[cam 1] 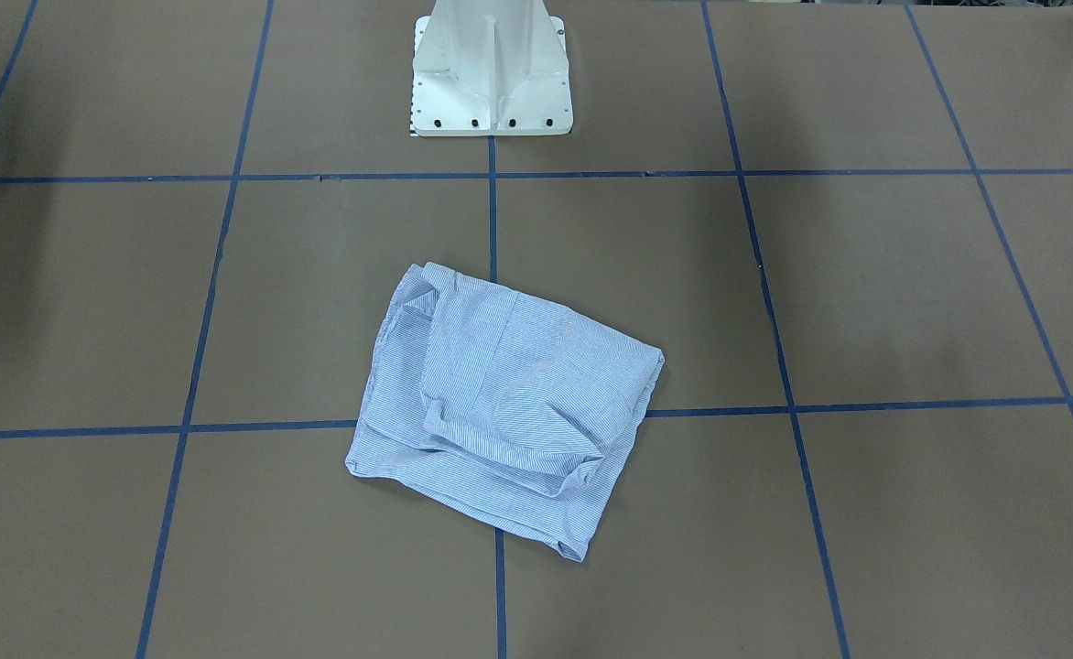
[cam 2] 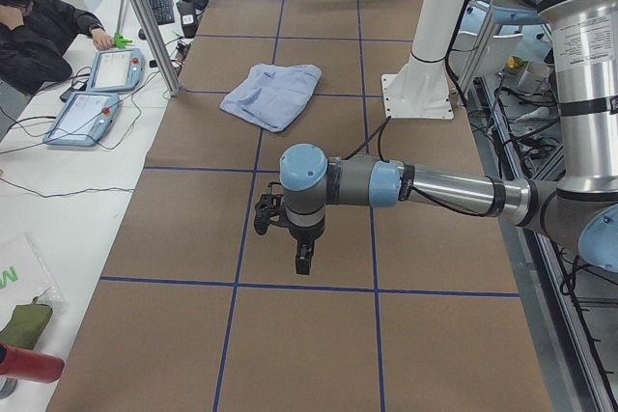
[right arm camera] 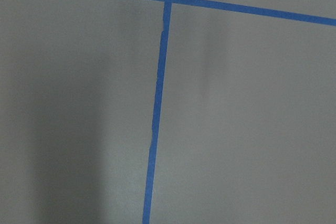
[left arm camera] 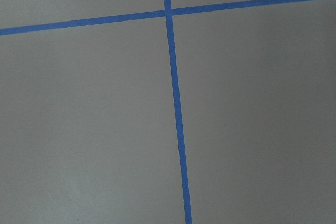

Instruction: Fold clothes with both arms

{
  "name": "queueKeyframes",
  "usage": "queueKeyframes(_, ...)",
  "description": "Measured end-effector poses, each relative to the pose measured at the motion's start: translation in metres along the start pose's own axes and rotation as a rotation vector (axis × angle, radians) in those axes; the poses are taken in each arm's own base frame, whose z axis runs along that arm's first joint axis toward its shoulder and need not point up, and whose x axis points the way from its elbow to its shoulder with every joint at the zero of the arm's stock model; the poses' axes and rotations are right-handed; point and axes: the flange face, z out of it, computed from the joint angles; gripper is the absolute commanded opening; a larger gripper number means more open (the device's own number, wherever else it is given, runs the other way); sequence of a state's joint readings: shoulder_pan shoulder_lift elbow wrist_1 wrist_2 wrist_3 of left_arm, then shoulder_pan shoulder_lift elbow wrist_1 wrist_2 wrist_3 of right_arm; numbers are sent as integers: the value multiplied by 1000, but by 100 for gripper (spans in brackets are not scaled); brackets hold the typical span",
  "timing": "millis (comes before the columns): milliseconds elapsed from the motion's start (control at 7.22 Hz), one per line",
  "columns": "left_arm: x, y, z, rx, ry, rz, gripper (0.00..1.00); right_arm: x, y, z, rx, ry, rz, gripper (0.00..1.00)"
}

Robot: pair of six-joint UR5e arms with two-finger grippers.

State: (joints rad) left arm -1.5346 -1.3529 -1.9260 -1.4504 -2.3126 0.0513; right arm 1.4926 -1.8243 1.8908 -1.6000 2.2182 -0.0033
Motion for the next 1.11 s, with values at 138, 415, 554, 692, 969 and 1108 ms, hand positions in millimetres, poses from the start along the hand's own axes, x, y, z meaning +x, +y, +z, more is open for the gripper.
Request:
queueKeyframes(138, -4, 1, 3, -4, 1, -4, 100, 0, 0, 0, -1, 0, 1, 100)
queueKeyframes(415, -8, 8, 4, 7, 1, 1, 100, 0, 0, 0, -1, 0, 1, 100)
queueKeyframes(554, -8, 9, 3, 12, 1, 1, 100, 0, 0, 0, -1, 0, 1, 100)
queueKeyframes(692, -8, 9, 3, 15, 1, 0, 100, 0, 0, 0, -1, 0, 1, 100)
queueKeyframes(969, -7, 9, 2, 17, 1, 0, 100, -1, -2, -1, 4, 0, -4, 100)
queueKeyframes(1108, -7, 9, 2, 18, 1, 0, 100, -1, -3, -2, 6, 0, -5, 100)
